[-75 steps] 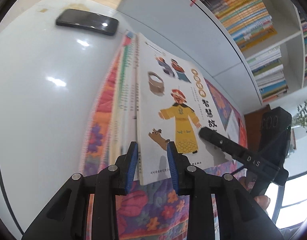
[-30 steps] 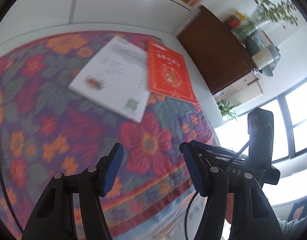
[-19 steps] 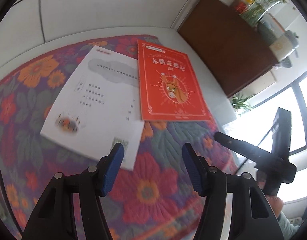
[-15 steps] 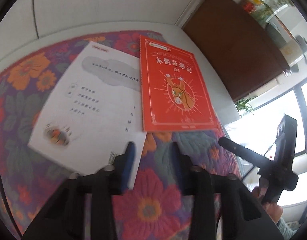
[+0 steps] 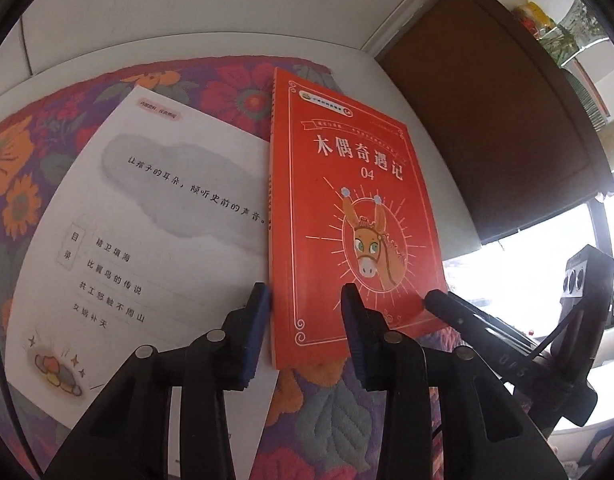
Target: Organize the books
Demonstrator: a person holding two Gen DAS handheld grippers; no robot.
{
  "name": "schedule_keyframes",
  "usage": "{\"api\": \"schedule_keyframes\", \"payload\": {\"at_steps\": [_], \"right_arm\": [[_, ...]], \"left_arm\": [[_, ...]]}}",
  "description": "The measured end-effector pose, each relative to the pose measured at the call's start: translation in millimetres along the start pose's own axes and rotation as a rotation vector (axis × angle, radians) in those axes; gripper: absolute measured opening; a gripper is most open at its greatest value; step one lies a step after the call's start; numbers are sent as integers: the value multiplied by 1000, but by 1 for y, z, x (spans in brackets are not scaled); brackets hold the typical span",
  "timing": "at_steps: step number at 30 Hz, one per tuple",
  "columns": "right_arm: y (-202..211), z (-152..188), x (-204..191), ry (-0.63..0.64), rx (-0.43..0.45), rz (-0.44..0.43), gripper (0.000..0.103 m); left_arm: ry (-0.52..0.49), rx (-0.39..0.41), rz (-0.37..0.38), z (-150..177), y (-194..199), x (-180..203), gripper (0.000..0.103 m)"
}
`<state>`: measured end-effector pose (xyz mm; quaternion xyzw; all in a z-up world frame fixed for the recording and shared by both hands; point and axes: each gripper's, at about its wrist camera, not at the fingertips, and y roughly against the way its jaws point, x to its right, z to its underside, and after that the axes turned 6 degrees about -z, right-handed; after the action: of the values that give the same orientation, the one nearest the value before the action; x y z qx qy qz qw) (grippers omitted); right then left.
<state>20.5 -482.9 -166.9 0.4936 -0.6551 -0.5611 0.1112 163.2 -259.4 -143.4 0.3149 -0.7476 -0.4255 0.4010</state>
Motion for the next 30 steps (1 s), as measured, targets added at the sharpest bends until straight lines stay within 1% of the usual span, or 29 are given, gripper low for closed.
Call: {"api": "schedule_keyframes", "payload": {"at_steps": [1, 3, 7, 12, 15, 19, 21, 23, 24, 28, 29, 30], "right_arm": [[1, 1, -3, 20, -4, 2, 35], [4, 8, -7, 47, -24, -27, 35], [13, 32, -25, 107, -59, -56, 36], [26, 84, -62, 206, -138, -113, 39], [31, 123, -82, 252, -205, -157, 39], [33, 171, -100, 324, -278, -185, 39], [32, 187, -106, 366, -303, -188, 38], [32, 190, -107, 369, -307, -194, 38], [34, 190, -107, 367, -300, -189, 38], [31, 184, -112, 385, -263, -157, 38], [32, 185, -114, 386, -265, -159, 36], [28, 185, -116, 380, -276, -170, 36]], "left_arm": [[6, 1, 2, 5, 4, -3, 33], [6, 6, 8, 12, 12, -8, 33], [24, 4, -2, 48, 41, -24, 33], [113, -4, -36, 121, 83, -59, 33], [186, -30, -61, 177, 107, -84, 33], [260, -59, -72, 228, 120, -109, 33], [308, -45, -49, 243, 125, -119, 33], [342, -18, -70, 244, 125, -127, 33], [343, -4, -89, 245, 124, -128, 33], [338, 12, -86, 237, 117, -127, 33], [326, 17, -97, 234, 114, -124, 33], [319, 18, -103, 231, 112, -120, 33]]}}
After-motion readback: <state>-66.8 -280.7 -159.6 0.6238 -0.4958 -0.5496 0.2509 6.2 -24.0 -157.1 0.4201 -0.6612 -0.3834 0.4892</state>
